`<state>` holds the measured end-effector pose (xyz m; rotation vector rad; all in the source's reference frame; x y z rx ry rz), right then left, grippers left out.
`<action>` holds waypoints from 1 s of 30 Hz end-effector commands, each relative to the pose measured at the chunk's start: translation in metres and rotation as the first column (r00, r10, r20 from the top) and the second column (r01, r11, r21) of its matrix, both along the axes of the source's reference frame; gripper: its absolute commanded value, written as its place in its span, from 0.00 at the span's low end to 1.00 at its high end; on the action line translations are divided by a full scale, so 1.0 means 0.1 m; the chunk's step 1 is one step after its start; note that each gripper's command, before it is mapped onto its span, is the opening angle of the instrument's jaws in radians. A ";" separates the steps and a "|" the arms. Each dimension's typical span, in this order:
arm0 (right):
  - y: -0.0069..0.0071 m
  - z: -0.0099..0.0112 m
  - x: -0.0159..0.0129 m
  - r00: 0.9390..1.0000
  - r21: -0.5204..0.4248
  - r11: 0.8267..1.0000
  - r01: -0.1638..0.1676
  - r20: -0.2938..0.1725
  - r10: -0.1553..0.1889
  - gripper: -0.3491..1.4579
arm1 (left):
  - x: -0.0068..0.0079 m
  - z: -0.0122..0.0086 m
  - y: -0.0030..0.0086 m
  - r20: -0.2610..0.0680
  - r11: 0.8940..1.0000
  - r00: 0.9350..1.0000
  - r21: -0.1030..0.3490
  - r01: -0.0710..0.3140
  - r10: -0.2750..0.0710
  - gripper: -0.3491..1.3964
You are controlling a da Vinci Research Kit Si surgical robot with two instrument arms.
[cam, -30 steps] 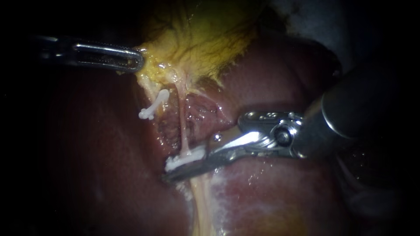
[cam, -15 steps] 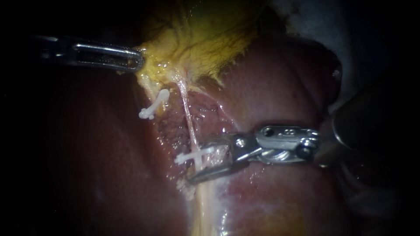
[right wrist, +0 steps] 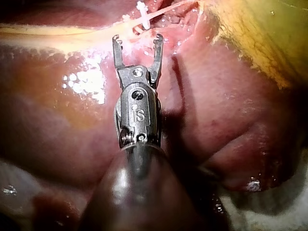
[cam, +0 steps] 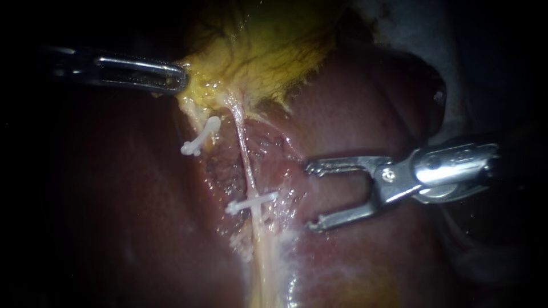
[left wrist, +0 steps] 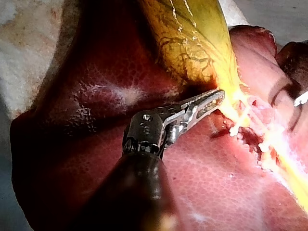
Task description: Going back first clip right tube
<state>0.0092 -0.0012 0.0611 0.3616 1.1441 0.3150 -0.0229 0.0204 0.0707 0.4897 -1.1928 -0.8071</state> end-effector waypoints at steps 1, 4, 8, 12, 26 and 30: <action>0.003 -0.003 -0.001 1.000 -0.006 1.000 -0.002 0.003 0.002 0.53 | 0.000 0.000 0.000 0.000 1.000 1.000 0.000 0.000 0.000 0.00; 0.011 -0.009 -0.005 1.000 -0.016 1.000 -0.009 0.009 0.009 0.53 | -0.001 0.000 0.000 0.000 1.000 1.000 0.000 0.000 0.000 0.00; 0.012 -0.009 -0.009 1.000 -0.026 1.000 -0.006 0.008 0.006 0.53 | -0.002 0.003 -0.001 -0.001 1.000 1.000 -0.001 0.001 -0.001 0.00; 0.011 -0.010 -0.012 1.000 -0.031 1.000 -0.002 0.007 0.002 0.53 | -0.008 0.011 -0.004 -0.004 1.000 1.000 -0.006 0.004 -0.004 0.00; 0.011 -0.011 -0.021 1.000 -0.031 1.000 0.002 0.005 -0.002 0.53 | -0.042 0.066 -0.018 -0.032 1.000 0.999 -0.026 -0.008 0.007 0.00; 0.011 -0.011 -0.021 1.000 -0.031 1.000 0.002 0.005 -0.002 0.53 | -0.041 0.069 -0.017 -0.036 1.000 0.999 -0.026 -0.012 0.011 0.00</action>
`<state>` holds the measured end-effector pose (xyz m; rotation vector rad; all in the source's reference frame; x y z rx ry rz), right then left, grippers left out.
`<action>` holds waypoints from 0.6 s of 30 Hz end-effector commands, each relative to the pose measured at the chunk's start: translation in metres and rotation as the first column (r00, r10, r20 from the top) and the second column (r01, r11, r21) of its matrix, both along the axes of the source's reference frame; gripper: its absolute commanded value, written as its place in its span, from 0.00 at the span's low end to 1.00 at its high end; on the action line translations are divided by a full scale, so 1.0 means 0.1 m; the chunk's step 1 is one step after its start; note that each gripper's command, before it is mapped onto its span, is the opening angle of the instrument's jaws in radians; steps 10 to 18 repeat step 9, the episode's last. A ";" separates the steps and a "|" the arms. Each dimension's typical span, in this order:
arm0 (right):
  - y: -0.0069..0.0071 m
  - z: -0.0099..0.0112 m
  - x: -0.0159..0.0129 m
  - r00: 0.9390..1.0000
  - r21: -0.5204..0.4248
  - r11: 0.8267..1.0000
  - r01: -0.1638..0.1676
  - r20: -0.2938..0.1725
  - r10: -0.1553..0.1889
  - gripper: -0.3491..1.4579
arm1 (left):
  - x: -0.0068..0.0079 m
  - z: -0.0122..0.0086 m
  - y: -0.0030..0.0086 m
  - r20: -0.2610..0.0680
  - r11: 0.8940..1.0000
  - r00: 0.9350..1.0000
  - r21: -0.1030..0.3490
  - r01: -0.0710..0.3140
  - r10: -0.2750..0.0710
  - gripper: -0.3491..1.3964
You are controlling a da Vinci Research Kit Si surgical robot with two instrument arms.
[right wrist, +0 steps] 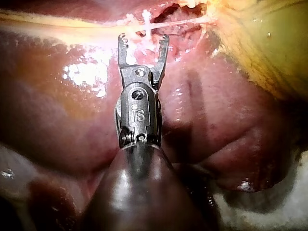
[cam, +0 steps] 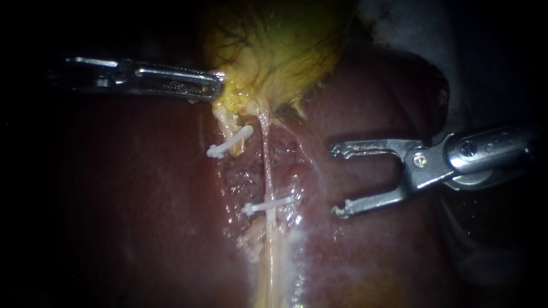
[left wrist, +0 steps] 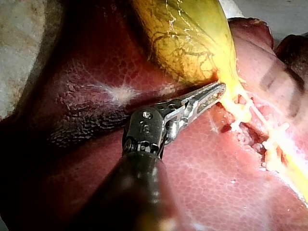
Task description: Going back first clip right tube
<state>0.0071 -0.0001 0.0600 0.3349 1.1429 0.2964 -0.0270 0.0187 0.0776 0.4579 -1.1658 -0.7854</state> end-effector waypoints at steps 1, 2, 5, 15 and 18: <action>0.000 0.000 0.000 1.000 0.000 1.000 0.000 0.000 0.000 0.53 | 0.000 0.000 0.000 -0.001 1.000 1.000 0.001 0.000 0.000 0.00; 0.000 0.000 0.000 1.000 0.000 1.000 0.000 0.000 0.000 0.53 | 0.000 0.000 0.000 -0.001 1.000 1.000 0.001 0.000 0.000 0.00; 0.000 0.000 -0.001 1.000 0.000 1.000 0.000 0.000 0.000 0.53 | -0.001 0.000 0.000 -0.001 1.000 1.000 0.001 0.001 -0.001 0.00; 0.001 0.002 0.002 1.000 0.001 1.000 0.001 0.000 -0.001 0.53 | 0.000 -0.002 0.001 0.000 1.000 1.000 0.003 0.000 0.000 0.00; 0.001 0.002 0.002 1.000 0.001 1.000 0.001 0.000 -0.001 0.53 | 0.000 -0.002 0.001 0.000 1.000 1.000 0.003 0.000 0.000 0.00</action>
